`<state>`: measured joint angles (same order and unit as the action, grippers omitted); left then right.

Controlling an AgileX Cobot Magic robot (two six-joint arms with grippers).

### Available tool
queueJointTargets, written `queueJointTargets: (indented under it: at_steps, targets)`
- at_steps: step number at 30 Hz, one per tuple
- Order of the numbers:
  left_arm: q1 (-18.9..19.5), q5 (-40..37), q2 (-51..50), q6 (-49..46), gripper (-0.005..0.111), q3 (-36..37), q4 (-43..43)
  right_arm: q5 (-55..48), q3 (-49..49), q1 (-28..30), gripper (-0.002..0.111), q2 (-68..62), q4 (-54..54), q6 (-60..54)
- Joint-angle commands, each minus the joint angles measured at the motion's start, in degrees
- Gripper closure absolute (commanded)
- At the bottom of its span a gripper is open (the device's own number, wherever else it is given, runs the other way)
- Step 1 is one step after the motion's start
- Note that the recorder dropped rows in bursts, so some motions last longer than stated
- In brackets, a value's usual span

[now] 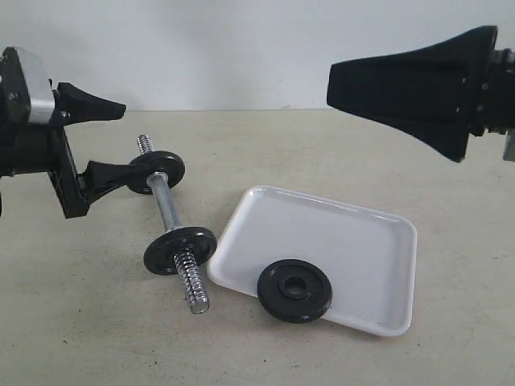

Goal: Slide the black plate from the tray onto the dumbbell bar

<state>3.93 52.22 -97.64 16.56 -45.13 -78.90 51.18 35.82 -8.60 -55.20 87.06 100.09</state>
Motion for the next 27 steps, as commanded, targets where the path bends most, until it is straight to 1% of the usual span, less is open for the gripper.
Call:
queueJointTargets:
  at_steps: [1,2,4,5,6,7,9,11,12,14,18,23,25,27]
  targets:
    - [0.0,-3.5,0.7,-22.1,0.026,-0.3,-0.4,-1.0,0.2,0.1,0.003,-0.2,0.6,-0.2]
    - [-0.3,-4.4,0.7,-24.1,0.026,-0.3,-0.6,-1.4,0.2,0.1,0.003,-0.2,0.6,-0.2]
    - [-2.6,-8.8,0.7,-29.8,0.026,-0.3,-6.2,-2.1,0.2,0.1,0.003,-0.2,0.6,-0.2]
    - [-5.3,-12.1,0.7,-31.9,0.026,-0.3,-9.8,-2.1,0.2,0.1,0.003,-0.2,0.6,-0.2]
    - [-7.4,-15.5,0.7,-32.7,0.026,-0.3,-10.3,-2.1,0.2,0.1,0.003,-0.2,0.6,-0.2]
    - [-10.4,-20.4,0.5,-34.4,0.026,-0.3,-10.3,-2.1,0.2,0.1,0.003,-0.2,0.6,-0.2]
    - [-13.3,-23.9,0.5,-35.1,0.026,-0.4,-11.1,-1.3,0.2,0.1,0.003,-0.2,0.8,-0.2]
    - [-14.6,-28.0,0.5,-33.3,0.026,-1.1,-17.7,-0.5,0.2,0.1,0.003,-0.2,1.6,-0.1]
    - [-15.4,-33.1,0.5,-30.9,0.026,-1.1,-21.0,0.1,0.2,0.1,0.003,-0.2,1.8,-0.1]
    - [-15.8,-35.9,0.4,-31.3,0.026,-1.5,-21.0,0.8,0.2,0.1,0.003,-0.2,1.8,-0.1]
    - [-15.8,-31.2,0.2,-31.4,0.026,-2.6,-21.0,0.8,0.2,0.1,0.003,-0.2,1.8,-0.3]
    - [-15.9,-28.4,-1.8,-29.9,0.026,-4.0,-21.0,0.8,0.2,0.1,0.003,-0.2,1.8,-0.3]
    - [-15.9,-27.8,-3.0,-29.9,0.026,-4.4,-21.0,0.8,0.2,0.1,0.003,-0.2,1.8,-0.3]
    - [-15.9,-29.0,-3.8,-29.9,0.026,-4.9,-21.0,0.8,0.2,0.1,0.003,-0.2,1.8,-0.3]
